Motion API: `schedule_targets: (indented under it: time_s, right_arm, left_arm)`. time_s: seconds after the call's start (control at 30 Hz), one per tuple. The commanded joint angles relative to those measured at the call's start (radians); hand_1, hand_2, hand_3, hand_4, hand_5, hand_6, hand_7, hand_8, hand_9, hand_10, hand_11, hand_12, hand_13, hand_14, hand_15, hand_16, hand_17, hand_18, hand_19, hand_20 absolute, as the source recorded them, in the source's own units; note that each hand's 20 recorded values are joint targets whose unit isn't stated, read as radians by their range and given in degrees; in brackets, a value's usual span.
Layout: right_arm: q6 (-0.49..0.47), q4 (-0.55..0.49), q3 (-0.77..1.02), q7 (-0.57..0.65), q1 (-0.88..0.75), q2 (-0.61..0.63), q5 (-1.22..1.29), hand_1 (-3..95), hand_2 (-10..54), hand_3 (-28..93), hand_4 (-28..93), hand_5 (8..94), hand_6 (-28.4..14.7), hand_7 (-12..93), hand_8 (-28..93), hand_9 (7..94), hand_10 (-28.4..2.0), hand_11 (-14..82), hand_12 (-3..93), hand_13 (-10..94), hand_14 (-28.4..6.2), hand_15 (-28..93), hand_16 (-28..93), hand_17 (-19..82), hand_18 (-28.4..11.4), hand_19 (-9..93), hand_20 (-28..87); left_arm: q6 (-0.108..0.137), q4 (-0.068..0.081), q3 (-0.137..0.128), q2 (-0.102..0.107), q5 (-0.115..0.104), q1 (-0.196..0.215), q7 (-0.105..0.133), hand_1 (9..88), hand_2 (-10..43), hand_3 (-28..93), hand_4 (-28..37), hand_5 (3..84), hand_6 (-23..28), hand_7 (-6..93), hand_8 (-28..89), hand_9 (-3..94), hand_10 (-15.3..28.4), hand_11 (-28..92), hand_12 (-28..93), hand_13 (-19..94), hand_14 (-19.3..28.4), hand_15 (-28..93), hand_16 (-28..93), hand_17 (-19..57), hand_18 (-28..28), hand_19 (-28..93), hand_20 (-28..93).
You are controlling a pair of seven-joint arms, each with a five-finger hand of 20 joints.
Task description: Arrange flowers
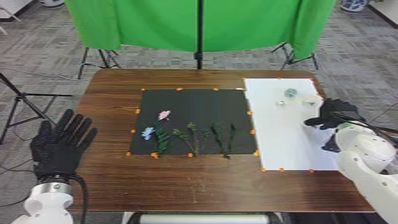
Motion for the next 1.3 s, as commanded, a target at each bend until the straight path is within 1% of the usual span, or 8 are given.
schedule_targets:
  time_s: [0.03,0.33,0.6,0.83,0.97,1.07,1.13,1.3]
  right_arm:
    - [0.034,-0.032,0.001,-0.015,0.016,0.021,-0.006,94.6,-9.5,-28,48,72.1,2.9,50,13,84.7,-6.1,12.0,45.5,72,-2.1,37,48,26,-19.1,62,35]
    - [0.097,-0.117,-0.011,-0.045,0.037,0.034,0.014,94.6,-9.5,-28,50,72.6,3.0,50,13,85.3,-6.3,11.5,46.2,73,-2.2,36,50,26,-19.0,62,34]
    - [0.093,-0.161,-0.193,-0.125,0.252,-0.045,0.027,94.6,-9.5,-28,50,72.3,3.1,50,14,85.1,-6.3,11.4,46.5,72,-2.1,36,50,25,-18.8,62,34]
    - [0.078,-0.102,-0.393,-0.197,0.454,-0.184,0.029,94.6,-9.5,-28,50,72.0,3.2,50,13,85.0,-6.2,11.3,46.5,72,-2.3,36,50,25,-18.7,61,34]
    - [0.057,-0.037,-0.488,-0.247,0.536,-0.27,0.02,94.6,-9.5,-28,50,72.1,3.1,50,13,85.2,-6.3,11.2,46.3,72,-2.3,36,50,25,-18.7,61,34]
    - [0.042,0.027,-0.551,-0.278,0.584,-0.328,0.012,94.6,-9.5,-28,50,72.2,3.2,50,13,85.2,-6.3,11.2,46.3,72,-2.2,36,50,25,-18.8,62,34]
    - [0.014,0.058,-0.577,-0.283,0.605,-0.359,0.003,94.6,-9.5,-28,50,72.2,3.2,50,13,85.2,-6.2,11.2,46.2,72,-2.2,36,50,25,-18.7,62,34]
    - [-0.002,0.118,-0.643,-0.289,0.644,-0.411,-0.013,94.6,-9.5,-28,49,72.3,3.2,50,13,85.2,-6.0,11.3,46.3,72,-2.0,35,50,25,-18.6,61,34]
  left_arm:
    - [0.0,0.001,0.001,-0.01,-0.002,0.023,-0.006,23.4,12.4,74,-28.3,42.9,7.1,12.0,-9,35.4,14.0,21,10,27,13.4,29,-5,-3.1,12.6,25,12]
    - [0.002,0.0,-0.009,-0.007,0.0,0.029,-0.011,23.4,12.4,74,-28.3,42.9,7.1,12.0,-9,35.6,14.2,21,10,27,13.4,29,-5,-3.1,12.7,25,12]
    - [0.003,0.001,-0.015,-0.001,0.002,0.031,-0.019,23.4,12.4,74,-28.3,42.9,7.1,12.0,-9,35.6,14.0,21,10,27,13.4,29,-5,-3.1,12.6,25,12]
    - [0.005,0.005,-0.008,0.002,0.003,0.021,-0.024,23.4,12.4,74,-28.3,43.0,7.2,12.0,-9,35.6,14.0,21,10,27,13.4,29,-5,-3.1,12.6,25,12]
    - [0.008,0.005,-0.005,0.005,0.004,0.016,-0.024,23.5,12.4,74,-28.3,42.9,7.2,12.1,-9,35.6,14.0,21,10,27,13.4,29,-5,-3.1,12.7,25,12]
    - [0.01,0.005,0.001,0.005,0.002,0.015,-0.022,23.4,12.4,74,-28.3,43.0,7.2,12.0,-9,35.7,14.0,21,10,27,13.4,29,-5,-3.1,12.7,25,12]
    - [0.01,0.008,0.006,0.006,0.005,0.004,-0.028,23.5,12.4,74,-28.3,42.9,7.2,12.0,-9,35.7,14.0,21,10,27,13.4,29,-6,-3.1,12.7,25,12]
    - [0.011,0.009,0.014,0.016,0.003,-0.006,-0.026,23.4,12.4,74,-28.3,43.0,7.2,11.9,-9,35.6,14.0,21,10,27,13.3,29,-5,-3.1,12.7,25,12]
